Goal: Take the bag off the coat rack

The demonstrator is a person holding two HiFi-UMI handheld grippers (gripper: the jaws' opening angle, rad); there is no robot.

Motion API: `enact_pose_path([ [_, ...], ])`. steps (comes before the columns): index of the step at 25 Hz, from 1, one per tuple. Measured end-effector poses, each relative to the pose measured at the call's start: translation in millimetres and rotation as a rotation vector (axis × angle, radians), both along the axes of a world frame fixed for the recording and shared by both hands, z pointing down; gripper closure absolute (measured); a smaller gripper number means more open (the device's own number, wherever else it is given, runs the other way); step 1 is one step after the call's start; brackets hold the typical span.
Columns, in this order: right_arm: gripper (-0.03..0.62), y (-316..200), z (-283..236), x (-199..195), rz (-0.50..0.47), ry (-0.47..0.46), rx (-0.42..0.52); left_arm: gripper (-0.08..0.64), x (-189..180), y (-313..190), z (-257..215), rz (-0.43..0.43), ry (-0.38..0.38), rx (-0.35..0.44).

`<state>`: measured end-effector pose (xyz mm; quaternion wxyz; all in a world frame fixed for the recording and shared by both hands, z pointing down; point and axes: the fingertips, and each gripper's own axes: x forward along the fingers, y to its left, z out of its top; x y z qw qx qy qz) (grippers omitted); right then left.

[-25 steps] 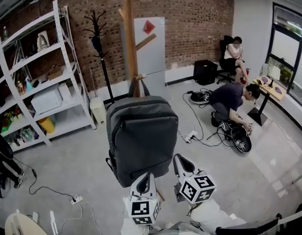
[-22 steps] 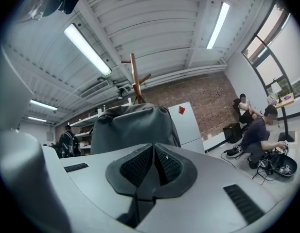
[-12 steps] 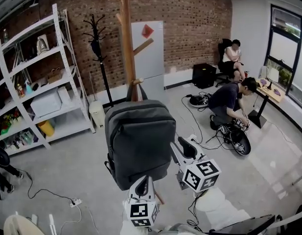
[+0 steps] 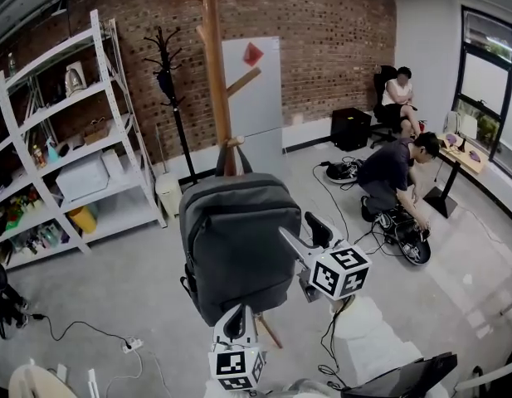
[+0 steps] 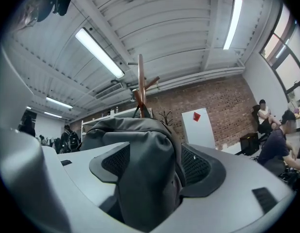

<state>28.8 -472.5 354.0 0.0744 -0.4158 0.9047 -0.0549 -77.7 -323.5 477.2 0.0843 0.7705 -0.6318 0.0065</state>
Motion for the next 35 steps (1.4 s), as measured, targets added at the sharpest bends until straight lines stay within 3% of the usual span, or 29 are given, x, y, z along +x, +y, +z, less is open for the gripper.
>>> enact_pose_path([
  [6, 0.267, -20.5, 0.7, -14.1, -0.132, 0.006, -0.02, 0.571, -14.7, -3.3, 2.2, -0.045, -0.002, -0.012],
  [9, 0.267, -18.3, 2.6, -31.0, -0.217, 0.09, 0.016, 0.572, -16.2, -4.9, 5.4, -0.059, -0.003, -0.021],
  [13, 0.29, -22.0, 7.7, -32.1, -0.153, 0.154, 0.047, 0.572, -15.6, -4.9, 9.9, -0.073, -0.005, -0.03],
  [16, 0.487, -22.3, 9.4, -36.0, -0.158, 0.115, 0.003, 0.572, -19.7, -5.8, 10.5, -0.085, -0.004, -0.033],
  [18, 0.523, -20.5, 9.3, -39.2, -0.176, 0.088, -0.017, 0.571, -21.2, -6.2, 10.2, -0.091, -0.004, -0.035],
  [30, 0.549, 2.6, -12.0, -44.3, -0.188, 0.066, 0.058, 0.572, -20.6, -1.6, 10.0, -0.07, 0.0, -0.021],
  [35, 0.552, 5.8, -26.2, -38.7, -0.172, 0.008, 0.046, 0.572, -16.7, -0.3, 5.8, -0.058, -0.001, -0.004],
])
